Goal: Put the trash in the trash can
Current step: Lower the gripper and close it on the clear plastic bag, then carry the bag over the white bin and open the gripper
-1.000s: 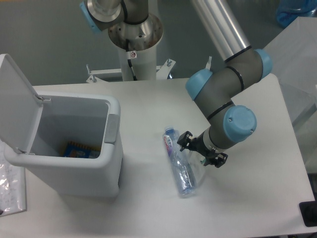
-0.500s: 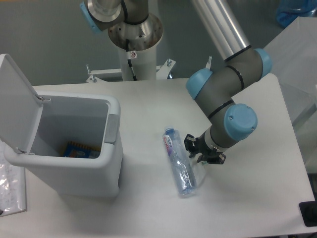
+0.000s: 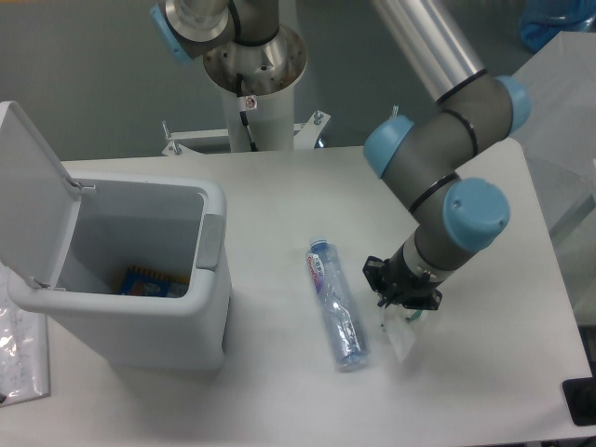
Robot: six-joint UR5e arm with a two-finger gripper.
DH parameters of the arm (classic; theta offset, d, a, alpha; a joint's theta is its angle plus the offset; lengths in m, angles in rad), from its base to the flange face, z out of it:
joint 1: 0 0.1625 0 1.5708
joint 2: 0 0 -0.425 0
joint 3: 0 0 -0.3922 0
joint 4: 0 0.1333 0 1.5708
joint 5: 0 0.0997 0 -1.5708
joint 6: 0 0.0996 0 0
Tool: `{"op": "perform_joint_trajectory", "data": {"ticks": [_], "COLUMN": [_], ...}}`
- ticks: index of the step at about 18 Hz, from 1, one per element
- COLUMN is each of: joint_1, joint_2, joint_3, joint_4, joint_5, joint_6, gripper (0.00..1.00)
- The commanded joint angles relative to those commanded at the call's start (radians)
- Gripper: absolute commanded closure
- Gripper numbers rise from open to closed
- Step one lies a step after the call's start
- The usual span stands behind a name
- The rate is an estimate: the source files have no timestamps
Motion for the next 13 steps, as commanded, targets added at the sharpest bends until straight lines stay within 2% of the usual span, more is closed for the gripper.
{"op": "perform_joint_trajectory", "data": {"ticks": [2, 4, 7, 13], "joint_1": [-0.006, -0.012, -0.020, -0.074], "joint_2": [0.024, 0.084, 0.135, 0.216], "joint_3": [0.005, 0.005, 0.003, 0.003], "joint_4": [0.000, 0.000, 0.003, 0.020], "joint_5": [-0.063, -0.135, -0.246, -0.298], "joint_6": [-0.002, -0.003, -0.043, -0.069], "gripper": [1.00, 1.00, 1.00, 1.00]}}
